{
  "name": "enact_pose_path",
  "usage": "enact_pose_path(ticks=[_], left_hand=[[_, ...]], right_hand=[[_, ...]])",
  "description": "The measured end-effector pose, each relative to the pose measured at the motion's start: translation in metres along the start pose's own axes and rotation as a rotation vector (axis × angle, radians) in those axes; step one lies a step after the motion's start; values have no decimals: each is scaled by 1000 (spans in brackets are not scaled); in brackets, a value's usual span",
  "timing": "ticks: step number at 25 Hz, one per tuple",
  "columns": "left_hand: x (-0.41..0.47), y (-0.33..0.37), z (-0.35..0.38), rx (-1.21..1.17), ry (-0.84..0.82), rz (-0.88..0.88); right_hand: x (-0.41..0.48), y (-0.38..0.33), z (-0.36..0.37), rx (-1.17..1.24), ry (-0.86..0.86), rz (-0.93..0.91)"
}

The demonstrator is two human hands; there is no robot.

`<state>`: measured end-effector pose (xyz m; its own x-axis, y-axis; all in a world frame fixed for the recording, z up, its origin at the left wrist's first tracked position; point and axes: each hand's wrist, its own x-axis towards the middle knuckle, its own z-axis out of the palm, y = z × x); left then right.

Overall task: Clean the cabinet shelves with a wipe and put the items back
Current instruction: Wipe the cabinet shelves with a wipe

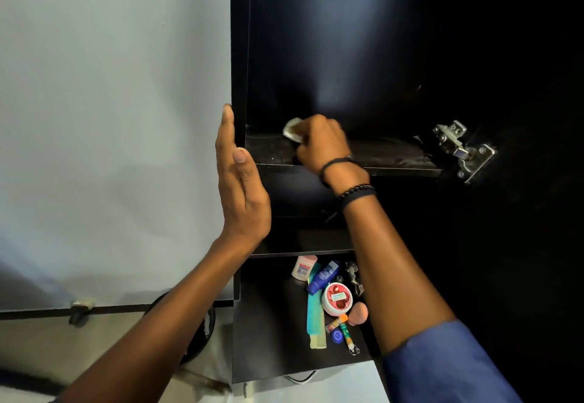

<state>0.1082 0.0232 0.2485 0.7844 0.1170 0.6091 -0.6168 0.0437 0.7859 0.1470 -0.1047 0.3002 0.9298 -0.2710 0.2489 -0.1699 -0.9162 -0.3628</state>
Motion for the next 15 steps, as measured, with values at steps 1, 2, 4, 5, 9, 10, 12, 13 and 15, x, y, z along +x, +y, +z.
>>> enact_pose_path(ticks=[1,2,4,5,9,10,12,13,15], left_hand=[[1,0,-2,-7,-7,0],[1,0,-3,-13,-11,-2],[1,1,-5,-16,-19,-5],[2,1,-6,-14,-27,-6],[1,1,-5,-2,-21,-15],[1,2,-5,-2,-26,-19],[0,3,-6,11,-36,-18],[0,2,-6,26,-34,-15],[0,1,-3,51,-15,-28]], right_hand=[[1,-22,8,28,-44,-68],[-1,-40,11,34,-80,-123],[-11,-54,8,21,-94,-203],[-21,-52,4,37,-55,-240],[-68,2,-8,44,162,-347],[-67,24,-14,27,210,-279],[-58,69,-36,-14,234,-48],[-53,85,-46,-18,223,55],[-48,89,-51,-63,202,110]])
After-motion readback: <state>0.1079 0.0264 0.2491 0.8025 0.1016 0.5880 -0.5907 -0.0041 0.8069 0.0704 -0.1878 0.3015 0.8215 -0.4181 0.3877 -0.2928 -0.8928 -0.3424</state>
